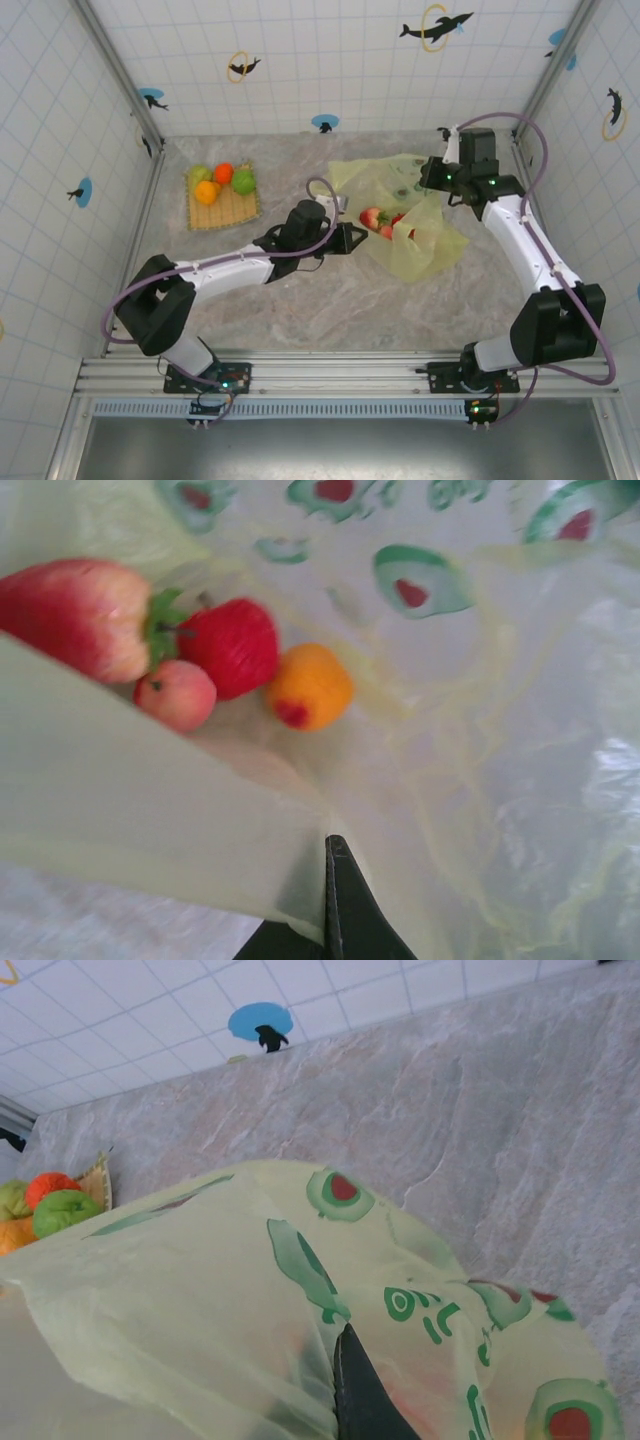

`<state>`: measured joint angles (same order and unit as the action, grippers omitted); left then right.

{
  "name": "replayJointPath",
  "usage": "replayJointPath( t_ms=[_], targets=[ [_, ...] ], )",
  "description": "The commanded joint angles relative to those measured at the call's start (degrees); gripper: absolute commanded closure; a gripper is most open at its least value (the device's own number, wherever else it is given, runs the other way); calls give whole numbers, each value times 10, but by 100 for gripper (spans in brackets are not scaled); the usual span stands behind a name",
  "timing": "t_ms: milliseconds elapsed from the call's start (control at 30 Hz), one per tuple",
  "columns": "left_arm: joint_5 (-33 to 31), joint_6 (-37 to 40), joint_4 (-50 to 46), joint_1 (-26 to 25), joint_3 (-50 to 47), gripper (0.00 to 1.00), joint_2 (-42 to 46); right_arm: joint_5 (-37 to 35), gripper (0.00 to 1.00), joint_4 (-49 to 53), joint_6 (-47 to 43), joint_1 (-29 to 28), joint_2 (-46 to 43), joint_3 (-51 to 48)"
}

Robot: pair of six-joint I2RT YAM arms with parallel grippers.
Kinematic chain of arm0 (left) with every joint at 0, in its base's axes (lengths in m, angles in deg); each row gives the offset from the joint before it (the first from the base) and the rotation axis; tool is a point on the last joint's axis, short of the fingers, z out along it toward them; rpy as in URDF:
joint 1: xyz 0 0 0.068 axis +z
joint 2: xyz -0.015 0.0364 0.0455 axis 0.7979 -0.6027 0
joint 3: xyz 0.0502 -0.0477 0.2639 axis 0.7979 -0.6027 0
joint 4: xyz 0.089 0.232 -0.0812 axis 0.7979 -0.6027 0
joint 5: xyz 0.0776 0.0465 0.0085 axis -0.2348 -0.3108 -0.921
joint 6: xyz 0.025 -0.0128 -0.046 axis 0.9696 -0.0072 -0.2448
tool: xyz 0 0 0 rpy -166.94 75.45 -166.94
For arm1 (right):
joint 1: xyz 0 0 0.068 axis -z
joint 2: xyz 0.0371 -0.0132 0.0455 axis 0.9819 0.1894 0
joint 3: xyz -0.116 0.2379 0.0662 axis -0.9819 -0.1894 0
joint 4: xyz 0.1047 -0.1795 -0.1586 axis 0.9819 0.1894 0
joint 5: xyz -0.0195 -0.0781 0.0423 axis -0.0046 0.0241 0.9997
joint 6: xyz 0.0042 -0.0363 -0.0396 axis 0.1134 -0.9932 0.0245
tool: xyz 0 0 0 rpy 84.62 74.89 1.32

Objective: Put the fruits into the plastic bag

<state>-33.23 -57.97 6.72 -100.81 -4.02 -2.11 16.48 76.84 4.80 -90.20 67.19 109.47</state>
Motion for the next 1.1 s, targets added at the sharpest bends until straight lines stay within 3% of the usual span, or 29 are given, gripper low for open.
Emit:
replayJointPath(
  t_ms=[0, 67, 233, 367, 533, 700, 900, 1067],
  targets=[
    [-26, 35, -46, 3, -17, 98, 15, 30, 100, -38, 22, -11, -2, -26],
    [-26, 36, -43, 6, -31, 93, 22, 35, 100, -46, 28, -17, 2, -28],
    [-18, 77, -65, 8, -34, 56, 52, 46, 100, -60, 38, -24, 11, -31],
    [-16, 130, -122, 9, -34, 41, 85, 48, 100, -63, 42, -25, 17, -31],
    [-16, 185, -192, 26, -37, 28, 144, 49, 100, -65, 42, -26, 22, -31],
    [33, 199, -220, 82, -33, 18, 198, 50, 100, -71, 46, -28, 24, -35],
    [69, 211, -263, 161, -1, 15, 225, 48, 100, -76, 46, -31, 25, -37],
    [36, 198, -251, 224, 19, 13, 231, 49, 100, -79, 47, -33, 26, -39]
  ],
)
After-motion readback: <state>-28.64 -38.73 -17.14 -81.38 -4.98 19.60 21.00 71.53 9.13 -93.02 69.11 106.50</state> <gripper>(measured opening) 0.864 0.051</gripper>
